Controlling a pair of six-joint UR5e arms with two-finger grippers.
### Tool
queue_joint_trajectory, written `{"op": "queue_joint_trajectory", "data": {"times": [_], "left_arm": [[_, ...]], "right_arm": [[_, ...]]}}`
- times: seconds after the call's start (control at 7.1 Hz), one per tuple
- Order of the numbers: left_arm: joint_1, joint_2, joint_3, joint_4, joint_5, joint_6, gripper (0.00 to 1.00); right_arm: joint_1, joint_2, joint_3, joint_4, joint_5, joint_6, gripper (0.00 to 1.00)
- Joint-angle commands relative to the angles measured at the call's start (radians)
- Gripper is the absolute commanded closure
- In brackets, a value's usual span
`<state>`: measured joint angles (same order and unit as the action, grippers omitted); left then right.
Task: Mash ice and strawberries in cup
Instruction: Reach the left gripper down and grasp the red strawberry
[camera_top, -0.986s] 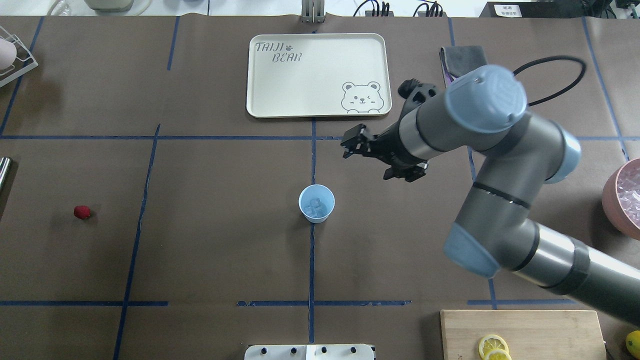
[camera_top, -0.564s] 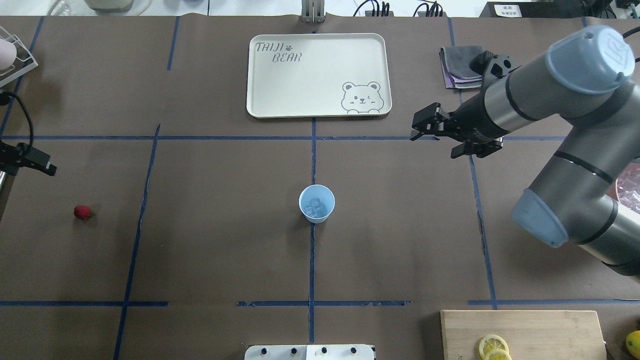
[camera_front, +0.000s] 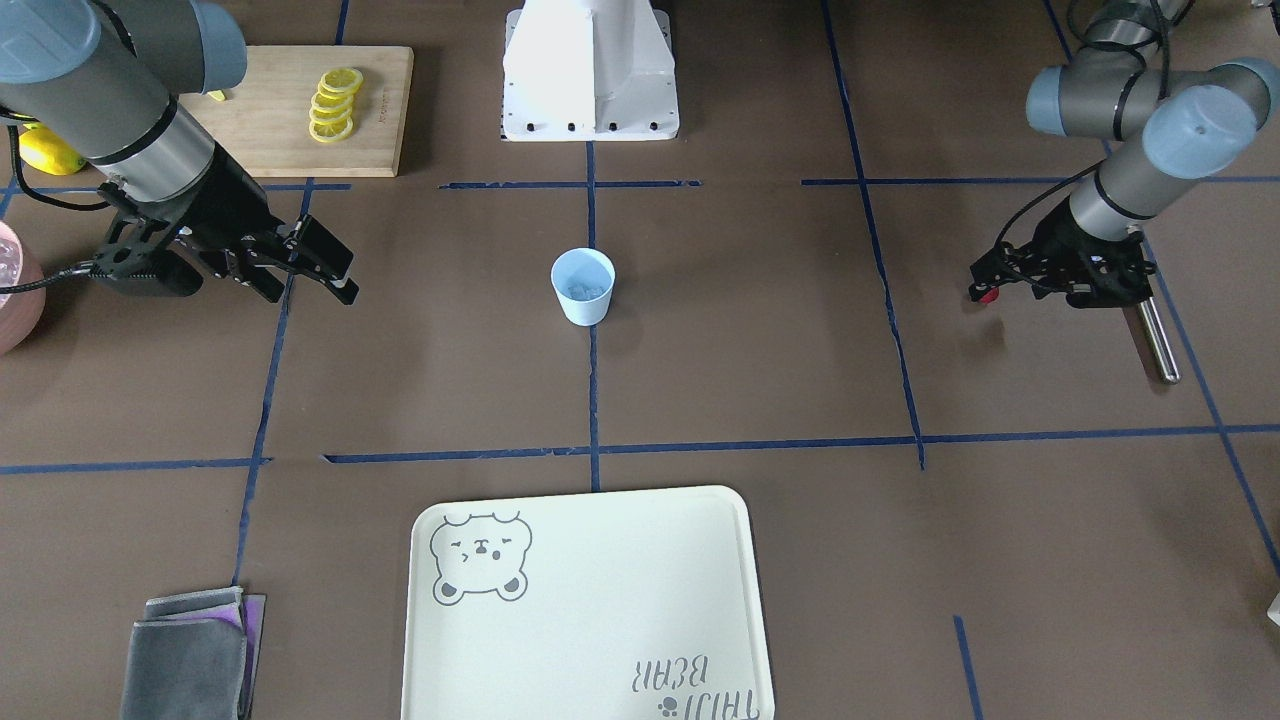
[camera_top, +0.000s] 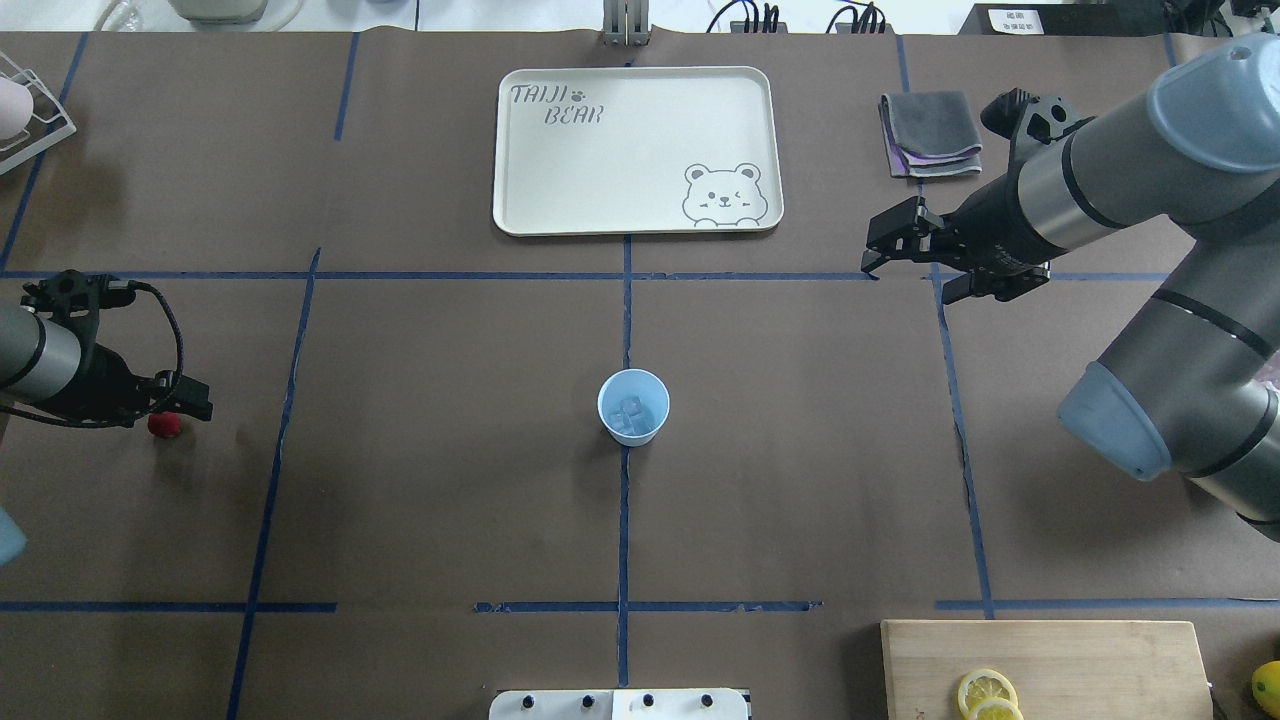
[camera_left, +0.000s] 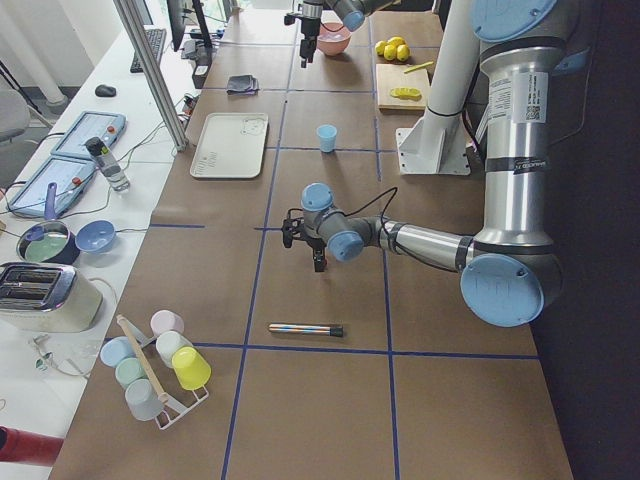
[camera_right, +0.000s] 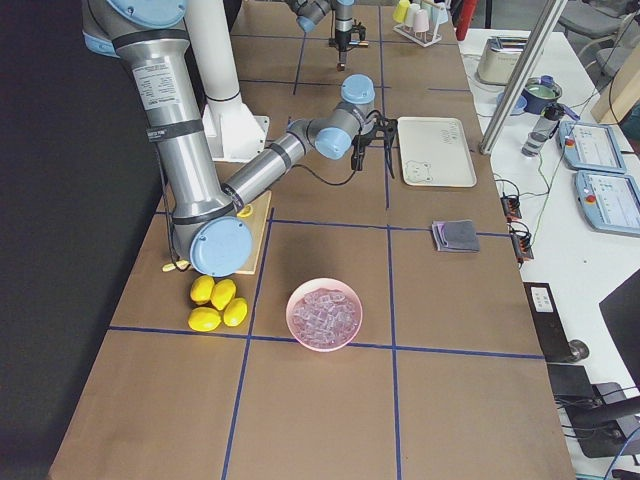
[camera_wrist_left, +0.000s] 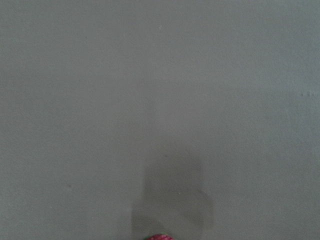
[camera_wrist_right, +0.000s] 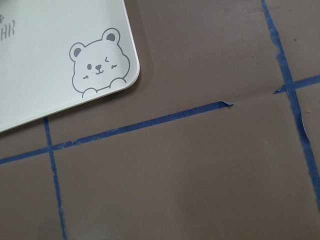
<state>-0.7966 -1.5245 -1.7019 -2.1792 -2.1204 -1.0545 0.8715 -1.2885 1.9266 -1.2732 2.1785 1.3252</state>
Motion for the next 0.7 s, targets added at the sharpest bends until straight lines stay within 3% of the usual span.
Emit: {"op": "queue_joint_trajectory", "data": {"times": [0.0,0.28,0.56], "left_arm": [[0.016,0.004,0.001,-0.001,0.008,-0.005,0.01],[0.014,0.021,0.002,-0.001,0.008,-0.001,0.04],[0.014,0.02,0.001,-0.001,0.01,-0.001,0.14]], "right_arm": [[0.0,0.0,0.0,0.0,-0.003,0.0,0.0],[0.0,0.0,0.0,0.0,-0.002,0.0,0.0],[0.003,-0.002,0.005,-0.002,-0.002,0.0,0.0]]}}
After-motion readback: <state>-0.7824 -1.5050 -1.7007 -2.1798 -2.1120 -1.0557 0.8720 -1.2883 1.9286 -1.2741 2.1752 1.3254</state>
